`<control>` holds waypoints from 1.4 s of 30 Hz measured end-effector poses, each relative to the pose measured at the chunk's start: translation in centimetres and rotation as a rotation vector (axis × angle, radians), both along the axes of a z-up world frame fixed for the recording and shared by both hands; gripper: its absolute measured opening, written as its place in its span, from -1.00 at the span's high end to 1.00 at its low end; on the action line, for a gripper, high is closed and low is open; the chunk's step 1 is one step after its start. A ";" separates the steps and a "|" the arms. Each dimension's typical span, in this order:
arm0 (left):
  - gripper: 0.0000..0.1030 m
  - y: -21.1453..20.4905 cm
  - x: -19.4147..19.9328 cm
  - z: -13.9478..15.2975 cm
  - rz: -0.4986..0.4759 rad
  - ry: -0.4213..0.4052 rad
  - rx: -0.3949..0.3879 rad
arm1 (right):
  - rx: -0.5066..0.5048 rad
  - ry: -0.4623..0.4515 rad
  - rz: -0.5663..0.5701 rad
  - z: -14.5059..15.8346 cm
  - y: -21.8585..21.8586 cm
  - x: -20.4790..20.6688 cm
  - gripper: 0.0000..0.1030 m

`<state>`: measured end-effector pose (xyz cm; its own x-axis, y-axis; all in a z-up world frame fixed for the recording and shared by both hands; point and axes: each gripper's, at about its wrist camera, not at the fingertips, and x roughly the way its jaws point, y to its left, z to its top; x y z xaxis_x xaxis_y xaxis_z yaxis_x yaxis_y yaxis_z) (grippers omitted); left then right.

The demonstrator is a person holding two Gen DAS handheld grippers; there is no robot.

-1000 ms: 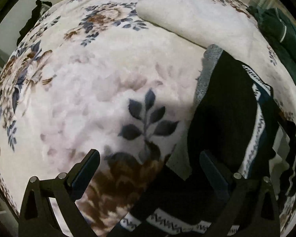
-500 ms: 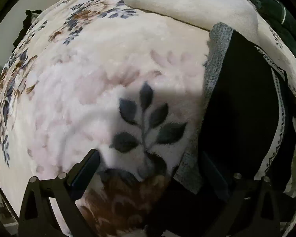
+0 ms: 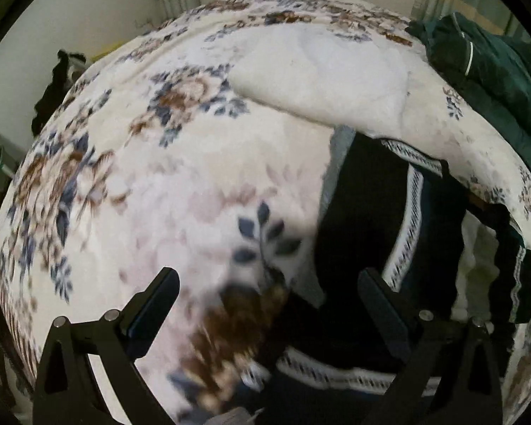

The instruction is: Fold small clothes

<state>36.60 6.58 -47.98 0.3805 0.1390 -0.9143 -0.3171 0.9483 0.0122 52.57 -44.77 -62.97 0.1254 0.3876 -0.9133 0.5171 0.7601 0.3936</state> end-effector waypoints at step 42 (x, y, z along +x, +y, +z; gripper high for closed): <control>0.90 -37.5 -28.4 -8.5 -0.512 0.378 -0.120 | 0.311 -0.019 0.224 -4.1 -9.1 -1.3 -0.27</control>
<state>8.21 -30.94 -56.45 0.0205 -0.0867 -0.9960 0.1814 0.9800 -0.0816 51.32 -53.88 -67.11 0.0219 0.6656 -0.7460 0.3417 0.6962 0.6313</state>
